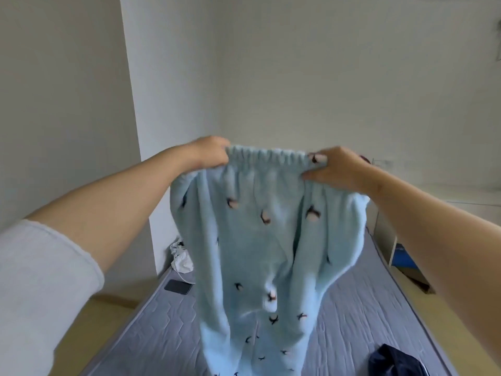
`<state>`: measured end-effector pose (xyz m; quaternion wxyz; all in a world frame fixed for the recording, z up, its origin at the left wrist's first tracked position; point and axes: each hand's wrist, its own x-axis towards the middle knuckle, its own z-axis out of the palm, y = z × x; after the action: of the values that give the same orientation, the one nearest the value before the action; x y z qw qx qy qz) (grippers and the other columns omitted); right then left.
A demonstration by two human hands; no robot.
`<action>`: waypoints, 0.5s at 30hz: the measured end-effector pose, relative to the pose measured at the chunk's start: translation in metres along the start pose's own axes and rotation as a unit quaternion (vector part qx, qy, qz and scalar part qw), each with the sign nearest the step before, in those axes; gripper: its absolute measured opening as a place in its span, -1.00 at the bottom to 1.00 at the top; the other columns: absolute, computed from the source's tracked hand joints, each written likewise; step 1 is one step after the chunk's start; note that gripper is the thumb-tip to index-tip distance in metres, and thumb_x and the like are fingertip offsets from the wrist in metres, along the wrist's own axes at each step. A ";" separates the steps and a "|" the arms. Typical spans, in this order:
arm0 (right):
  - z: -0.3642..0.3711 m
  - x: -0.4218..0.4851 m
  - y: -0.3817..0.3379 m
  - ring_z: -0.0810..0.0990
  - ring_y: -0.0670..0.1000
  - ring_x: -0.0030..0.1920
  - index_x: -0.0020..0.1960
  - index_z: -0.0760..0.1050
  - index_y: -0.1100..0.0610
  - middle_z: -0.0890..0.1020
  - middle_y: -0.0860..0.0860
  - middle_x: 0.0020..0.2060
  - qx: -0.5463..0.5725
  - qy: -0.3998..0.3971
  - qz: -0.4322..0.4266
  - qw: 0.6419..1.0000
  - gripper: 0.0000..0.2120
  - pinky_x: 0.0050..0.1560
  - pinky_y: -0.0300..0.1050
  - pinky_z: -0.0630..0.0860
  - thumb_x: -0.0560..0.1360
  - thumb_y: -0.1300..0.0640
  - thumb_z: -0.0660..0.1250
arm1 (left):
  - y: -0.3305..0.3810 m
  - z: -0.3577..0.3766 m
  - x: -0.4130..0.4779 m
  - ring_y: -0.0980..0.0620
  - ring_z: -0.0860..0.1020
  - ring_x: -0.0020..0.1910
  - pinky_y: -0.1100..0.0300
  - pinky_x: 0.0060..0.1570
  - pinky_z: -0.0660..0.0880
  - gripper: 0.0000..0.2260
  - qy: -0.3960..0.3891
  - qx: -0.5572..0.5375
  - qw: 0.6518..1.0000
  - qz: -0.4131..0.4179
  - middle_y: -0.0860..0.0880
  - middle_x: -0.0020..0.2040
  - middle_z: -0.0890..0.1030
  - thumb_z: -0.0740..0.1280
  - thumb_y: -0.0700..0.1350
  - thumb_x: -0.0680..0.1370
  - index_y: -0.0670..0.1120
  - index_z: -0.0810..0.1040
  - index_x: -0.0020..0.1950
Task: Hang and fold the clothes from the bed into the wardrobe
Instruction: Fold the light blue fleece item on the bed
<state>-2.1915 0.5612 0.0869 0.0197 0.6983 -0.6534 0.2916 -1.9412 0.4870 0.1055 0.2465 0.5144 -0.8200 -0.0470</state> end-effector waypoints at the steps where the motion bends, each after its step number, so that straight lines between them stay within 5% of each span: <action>1: 0.003 -0.006 0.005 0.58 -0.03 -0.18 0.01 0.59 0.13 0.65 0.02 -0.12 0.018 -0.105 0.004 0.994 -0.67 -0.14 -0.10 0.50 0.40 -0.10 0.42 | -0.007 0.007 -0.007 -0.05 0.46 -0.18 0.29 -0.35 0.36 -0.80 -0.094 -0.072 0.993 -0.020 -0.05 -0.31 0.49 0.25 -0.30 0.46 -0.09 0.40 -0.33; 3: 0.011 -0.020 0.015 0.67 -0.05 -0.15 0.01 0.60 0.08 0.69 0.01 -0.10 0.089 -0.250 0.053 0.963 -0.60 -0.07 -0.15 0.59 0.34 -0.18 0.41 | -0.023 0.018 -0.023 0.01 0.62 -0.21 0.33 -0.29 0.50 -0.88 -0.235 -0.178 0.954 -0.058 -0.04 -0.25 0.66 0.40 -0.08 0.44 -0.10 0.57 -0.27; 6: 0.023 -0.028 0.029 0.69 0.05 -0.08 0.06 0.57 0.17 0.70 0.08 -0.08 0.255 -0.327 0.152 0.897 -0.38 -0.13 -0.09 0.62 0.22 -0.29 0.36 | -0.046 0.033 -0.031 -0.04 0.65 -0.05 0.15 -0.03 0.57 -0.68 -0.318 -0.264 0.905 -0.096 -0.12 -0.05 0.69 0.40 0.14 0.31 -0.09 0.70 -0.18; 8: 0.031 -0.030 0.032 0.69 0.07 -0.06 0.09 0.55 0.16 0.70 0.10 -0.07 0.291 -0.333 0.193 0.876 -0.37 -0.10 -0.06 0.62 0.24 -0.30 0.33 | -0.050 0.044 -0.034 -0.11 0.62 0.05 0.05 0.12 0.51 -0.65 -0.325 -0.296 0.887 -0.140 -0.17 0.02 0.66 0.38 0.16 0.33 -0.09 0.70 -0.12; 12: 0.060 -0.037 0.031 0.64 0.13 0.03 0.17 0.51 0.22 0.66 0.15 0.02 0.206 -0.297 0.253 0.897 -0.52 0.14 0.09 0.54 0.47 -0.16 0.31 | -0.036 0.077 -0.044 0.02 0.64 -0.08 0.20 -0.12 0.56 -0.74 -0.302 -0.248 0.898 -0.199 -0.11 0.08 0.64 0.27 0.08 0.54 -0.09 0.60 -0.03; 15: 0.081 -0.044 0.025 0.61 0.17 0.07 0.20 0.45 0.30 0.61 0.21 0.08 0.233 -0.254 0.299 0.890 -0.55 0.16 0.12 0.52 0.53 -0.05 0.29 | -0.019 0.104 -0.051 -0.11 0.42 0.32 0.05 0.30 0.35 -0.60 -0.231 -0.278 0.897 -0.255 -0.17 0.39 0.40 0.23 0.02 0.59 -0.19 0.42 0.33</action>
<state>-2.1828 0.5647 -0.0080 -0.3987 0.5044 -0.7274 0.2398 -1.9555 0.5039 -0.0101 0.1625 0.5907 -0.6482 -0.4523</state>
